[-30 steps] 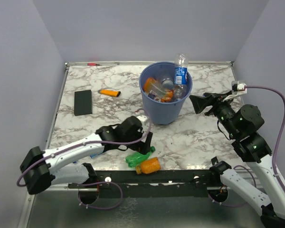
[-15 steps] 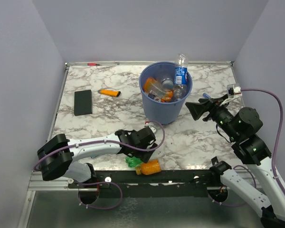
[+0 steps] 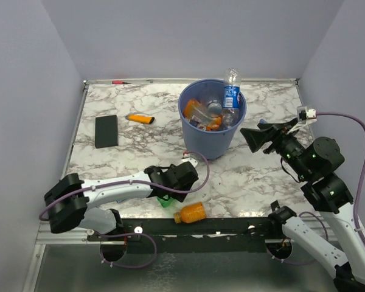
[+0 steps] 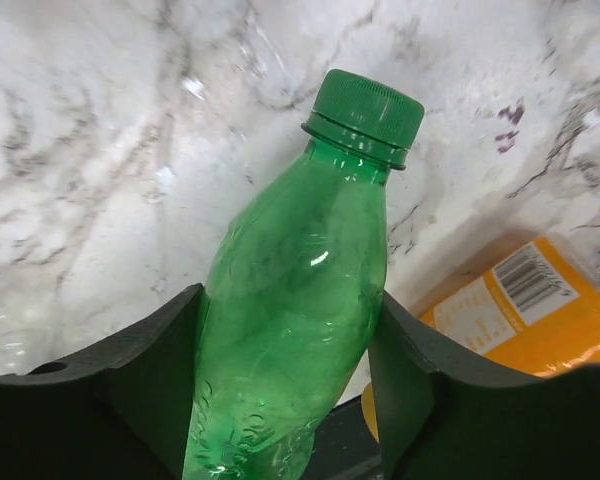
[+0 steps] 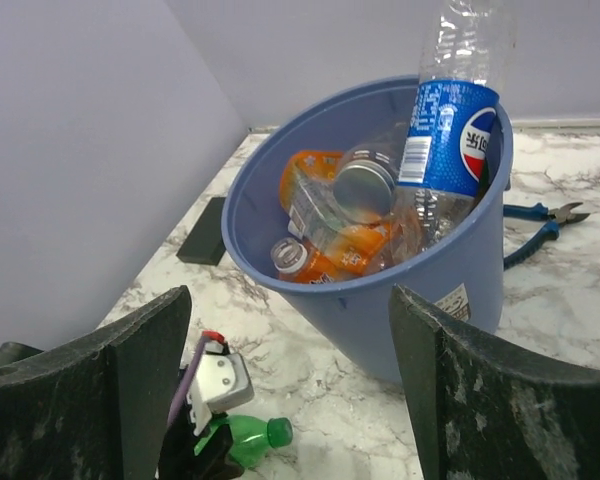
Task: Put the plastic bottles in the bin
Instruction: Pick up the plastic bottle from the corner of the board.
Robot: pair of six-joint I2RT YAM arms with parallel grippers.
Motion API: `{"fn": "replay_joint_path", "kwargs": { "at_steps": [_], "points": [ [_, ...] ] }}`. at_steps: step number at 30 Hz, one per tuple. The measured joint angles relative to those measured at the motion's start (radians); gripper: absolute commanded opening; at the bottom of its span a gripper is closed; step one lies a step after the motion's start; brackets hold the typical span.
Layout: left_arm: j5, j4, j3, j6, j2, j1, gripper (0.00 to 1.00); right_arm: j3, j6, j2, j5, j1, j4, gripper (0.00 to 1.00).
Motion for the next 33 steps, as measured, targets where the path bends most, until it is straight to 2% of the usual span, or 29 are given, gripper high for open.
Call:
{"fn": "replay_joint_path", "kwargs": {
  "at_steps": [3,7,10,15,18,22,28,33],
  "points": [
    [-0.052,-0.013,0.014,0.0,-0.087,0.0,0.29,0.057,-0.001,0.013,-0.006,0.0,-0.018,0.87],
    [-0.119,-0.018,0.127,0.014,-0.256,0.0,0.27,0.142,-0.006,0.042,-0.089,0.0,-0.015,0.9],
    [-0.127,0.101,0.192,0.038,-0.41,0.0,0.26,0.17,0.012,0.074,-0.203,0.0,0.02,0.91],
    [-0.124,0.378,0.165,0.063,-0.587,0.0,0.24,0.171,0.073,0.18,-0.373,0.0,0.117,0.91],
    [-0.117,0.506,0.166,0.077,-0.575,0.0,0.23,0.171,0.108,0.251,-0.434,0.0,0.169,0.91],
    [-0.087,0.584,0.181,0.092,-0.48,0.0,0.23,0.183,0.16,0.323,-0.487,0.0,0.237,0.91],
    [-0.067,0.594,0.188,0.097,-0.394,0.0,0.22,0.263,0.179,0.388,-0.509,0.04,0.301,0.9],
    [-0.066,0.61,0.212,0.097,-0.385,0.0,0.22,0.346,0.142,0.445,-0.491,0.121,0.275,0.82]
  ]
}}
